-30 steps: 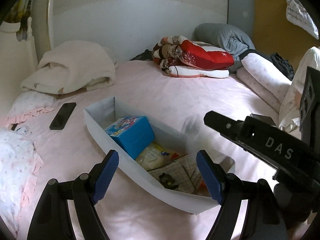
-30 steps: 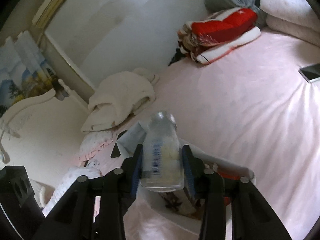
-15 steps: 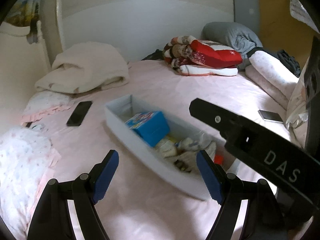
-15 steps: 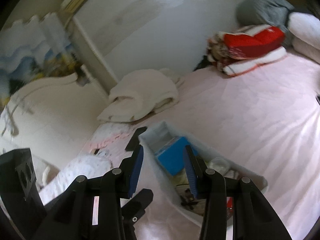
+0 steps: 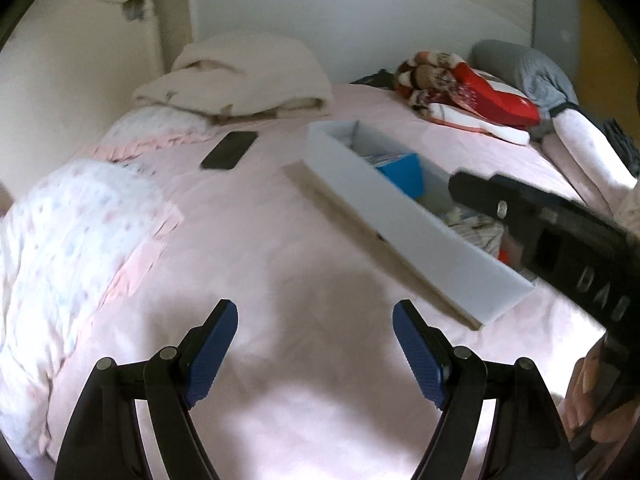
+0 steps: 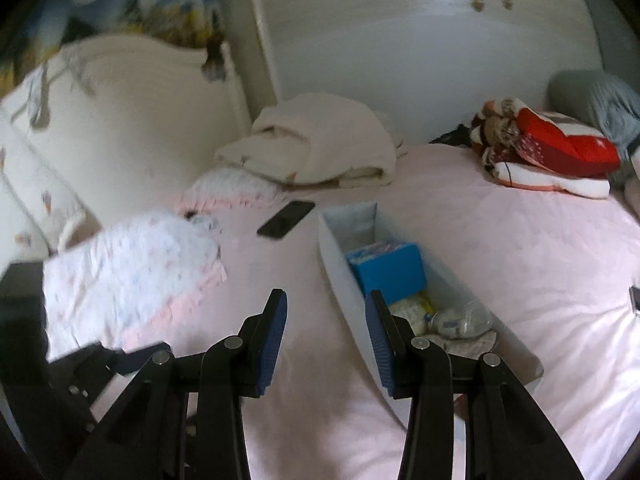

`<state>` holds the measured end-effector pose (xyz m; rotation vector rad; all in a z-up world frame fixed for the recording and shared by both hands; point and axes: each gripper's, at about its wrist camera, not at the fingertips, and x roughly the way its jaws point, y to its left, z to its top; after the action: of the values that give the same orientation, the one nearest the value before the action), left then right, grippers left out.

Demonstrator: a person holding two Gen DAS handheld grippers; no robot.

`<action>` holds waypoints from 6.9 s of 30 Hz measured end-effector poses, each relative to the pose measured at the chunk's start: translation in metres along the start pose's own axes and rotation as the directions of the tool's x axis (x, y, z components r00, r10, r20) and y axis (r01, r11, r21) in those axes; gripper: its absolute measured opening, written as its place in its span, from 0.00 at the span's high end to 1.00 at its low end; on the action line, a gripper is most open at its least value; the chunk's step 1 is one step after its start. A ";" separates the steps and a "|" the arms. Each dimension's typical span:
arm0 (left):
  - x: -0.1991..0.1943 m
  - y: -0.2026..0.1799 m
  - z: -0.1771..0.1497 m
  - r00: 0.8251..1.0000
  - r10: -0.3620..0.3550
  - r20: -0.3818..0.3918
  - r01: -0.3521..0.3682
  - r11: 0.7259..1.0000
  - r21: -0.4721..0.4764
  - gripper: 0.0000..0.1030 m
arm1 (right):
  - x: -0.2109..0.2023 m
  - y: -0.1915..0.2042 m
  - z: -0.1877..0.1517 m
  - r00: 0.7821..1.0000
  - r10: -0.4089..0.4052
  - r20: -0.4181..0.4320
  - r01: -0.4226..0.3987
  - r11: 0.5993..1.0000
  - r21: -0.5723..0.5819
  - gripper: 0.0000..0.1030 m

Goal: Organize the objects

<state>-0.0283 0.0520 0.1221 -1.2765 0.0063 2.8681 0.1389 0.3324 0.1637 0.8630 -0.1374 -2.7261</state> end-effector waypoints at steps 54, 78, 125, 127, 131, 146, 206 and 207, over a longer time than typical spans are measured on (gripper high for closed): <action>0.095 0.031 -0.105 0.996 0.052 -0.075 -0.056 0.997 -0.059 0.04 | 0.091 0.002 -0.133 0.951 -0.060 -0.304 -0.010 0.975 -0.223 0.33; 0.094 0.030 -0.105 0.996 0.052 -0.074 -0.057 0.997 -0.060 0.04 | 0.092 0.002 -0.133 0.950 -0.063 -0.305 -0.006 0.975 -0.220 0.33; 0.094 0.030 -0.105 0.996 0.053 -0.074 -0.057 0.997 -0.060 0.04 | 0.092 0.004 -0.134 0.950 -0.068 -0.304 0.000 0.976 -0.216 0.33; 0.093 0.030 -0.105 0.996 0.053 -0.074 -0.057 0.997 -0.060 0.04 | 0.092 0.004 -0.134 0.950 -0.068 -0.304 0.001 0.976 -0.216 0.33; 0.093 0.030 -0.105 0.996 0.053 -0.074 -0.057 0.997 -0.060 0.04 | 0.091 0.004 -0.134 0.950 -0.069 -0.303 0.002 0.976 -0.216 0.33; 0.093 0.030 -0.105 0.996 0.052 -0.074 -0.057 0.997 -0.060 0.03 | 0.096 0.007 -0.135 0.950 -0.060 -0.306 -0.005 0.978 -0.209 0.32; 0.102 0.025 -0.101 0.995 0.059 -0.081 -0.065 0.995 -0.070 0.00 | 0.114 -0.005 -0.123 0.949 -0.068 -0.307 0.006 0.980 -0.197 0.30; 0.102 0.025 -0.102 0.995 0.059 -0.081 -0.064 0.995 -0.070 0.00 | 0.114 -0.006 -0.123 0.949 -0.068 -0.307 0.006 0.980 -0.197 0.30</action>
<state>-0.0213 0.0265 -0.0215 -1.4258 -0.0596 2.8925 0.1188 0.3039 -0.0003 1.2309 0.2076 -2.5397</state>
